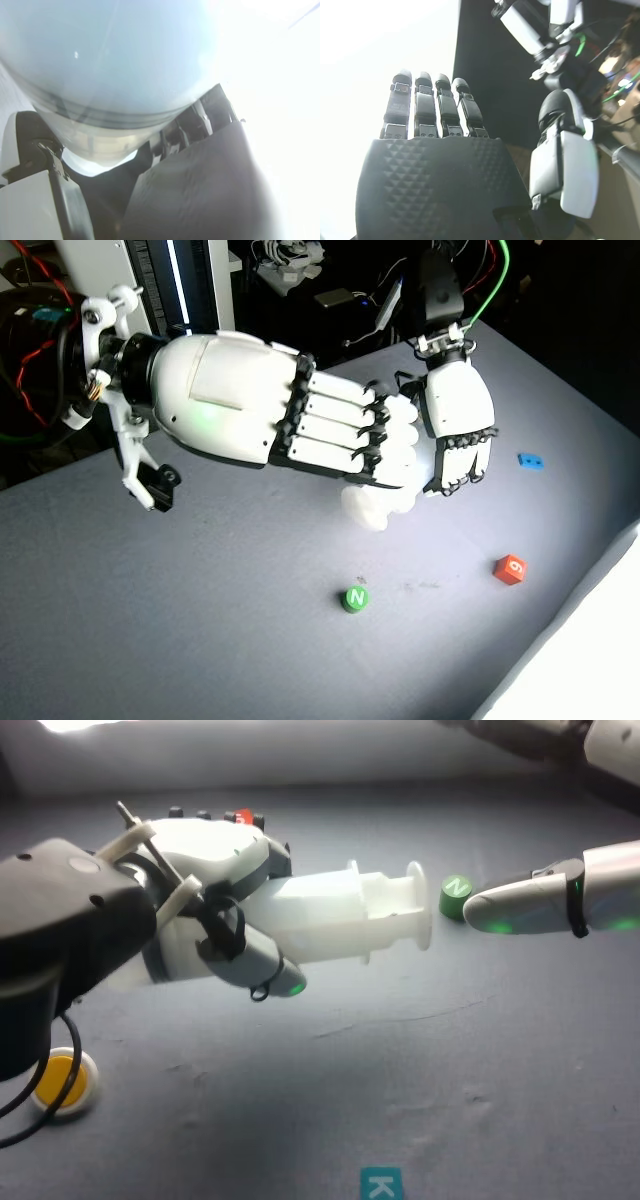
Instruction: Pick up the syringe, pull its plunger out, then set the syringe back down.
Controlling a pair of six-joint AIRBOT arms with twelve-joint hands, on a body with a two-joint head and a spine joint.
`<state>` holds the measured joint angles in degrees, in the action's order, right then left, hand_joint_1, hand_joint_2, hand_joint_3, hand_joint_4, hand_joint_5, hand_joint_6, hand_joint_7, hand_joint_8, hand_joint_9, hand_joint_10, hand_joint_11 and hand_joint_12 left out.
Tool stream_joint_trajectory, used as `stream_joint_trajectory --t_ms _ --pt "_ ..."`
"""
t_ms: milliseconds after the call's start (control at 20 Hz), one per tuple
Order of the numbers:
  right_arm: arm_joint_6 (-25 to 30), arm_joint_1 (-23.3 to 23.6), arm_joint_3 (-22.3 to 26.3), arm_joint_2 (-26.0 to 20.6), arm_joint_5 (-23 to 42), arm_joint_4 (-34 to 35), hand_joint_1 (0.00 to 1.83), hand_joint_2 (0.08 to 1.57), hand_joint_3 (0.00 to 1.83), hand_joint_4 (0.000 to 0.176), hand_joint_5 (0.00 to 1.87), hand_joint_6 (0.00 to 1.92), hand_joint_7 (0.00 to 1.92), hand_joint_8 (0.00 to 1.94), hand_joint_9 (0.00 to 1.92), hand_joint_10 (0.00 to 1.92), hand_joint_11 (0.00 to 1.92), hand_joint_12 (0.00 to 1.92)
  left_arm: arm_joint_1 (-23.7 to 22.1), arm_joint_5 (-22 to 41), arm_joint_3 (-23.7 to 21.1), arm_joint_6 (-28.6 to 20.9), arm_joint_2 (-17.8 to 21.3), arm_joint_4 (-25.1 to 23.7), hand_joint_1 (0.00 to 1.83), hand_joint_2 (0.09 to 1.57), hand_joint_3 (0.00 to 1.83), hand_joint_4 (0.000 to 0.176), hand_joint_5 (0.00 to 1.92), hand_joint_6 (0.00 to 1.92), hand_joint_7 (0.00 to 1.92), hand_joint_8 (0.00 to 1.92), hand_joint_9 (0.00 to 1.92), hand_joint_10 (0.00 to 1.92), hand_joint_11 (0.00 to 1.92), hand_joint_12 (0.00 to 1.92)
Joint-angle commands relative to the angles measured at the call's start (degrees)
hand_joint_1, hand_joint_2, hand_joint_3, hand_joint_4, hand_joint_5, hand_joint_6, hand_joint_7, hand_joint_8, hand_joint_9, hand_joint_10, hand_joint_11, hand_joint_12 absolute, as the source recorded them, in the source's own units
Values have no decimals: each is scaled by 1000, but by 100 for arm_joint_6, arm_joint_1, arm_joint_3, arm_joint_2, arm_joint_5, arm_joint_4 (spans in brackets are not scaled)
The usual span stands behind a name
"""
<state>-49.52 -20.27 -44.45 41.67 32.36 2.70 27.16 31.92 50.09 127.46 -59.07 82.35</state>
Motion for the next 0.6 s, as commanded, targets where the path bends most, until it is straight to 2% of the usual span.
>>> stream_joint_trajectory --t_ms 0,100,150,200,250,300,400,550 --pt "104 134 -14 -30 409 121 519 842 0 0 0 0 0 0 16 6 42 28 -176 166 -21 93 90 -232 1211 1175 0 0 881 986 872 1336 785 963 464 1286" --pt "260 252 -18 -30 212 203 629 849 0 0 0 0 2 0 17 5 32 33 -292 115 -72 175 176 -143 1211 1174 0 0 881 986 877 1326 782 957 459 1284" --pt "359 324 -19 -31 37 203 746 845 0 0 0 0 0 0 22 7 41 42 -359 78 -97 211 217 -95 1213 1173 0 0 888 969 875 1336 778 981 449 1325" --pt "393 374 -23 -31 -127 203 797 844 0 0 0 0 0 0 22 6 42 48 -411 56 -108 237 236 -67 1200 1180 2 0 859 1035 868 1320 758 961 428 1323" --pt "434 390 -32 -31 -177 203 838 823 10 0 0 0 0 0 29 6 8 175 -477 14 -110 308 249 15 1208 1172 0 0 867 1019 896 1284 784 951 443 1319" --pt "499 392 -47 -30 -177 203 862 813 9 0 0 0 0 0 28 4 1 218 -534 -5 -113 446 254 128 1205 1173 1 0 862 1031 893 1281 785 931 437 1323" --pt "573 430 -79 0 -176 345 879 825 8 0 0 0 0 0 7 2 0 188 -661 -44 -109 648 259 292 1200 1172 0 0 859 1061 897 1247 808 850 436 1315" --pt "573 450 -114 113 -151 368 944 868 19 0 0 0 0 0 40 14 0 272 -701 -43 -114 652 259 328 1204 1164 0 0 858 1069 929 1187 857 763 461 1290"
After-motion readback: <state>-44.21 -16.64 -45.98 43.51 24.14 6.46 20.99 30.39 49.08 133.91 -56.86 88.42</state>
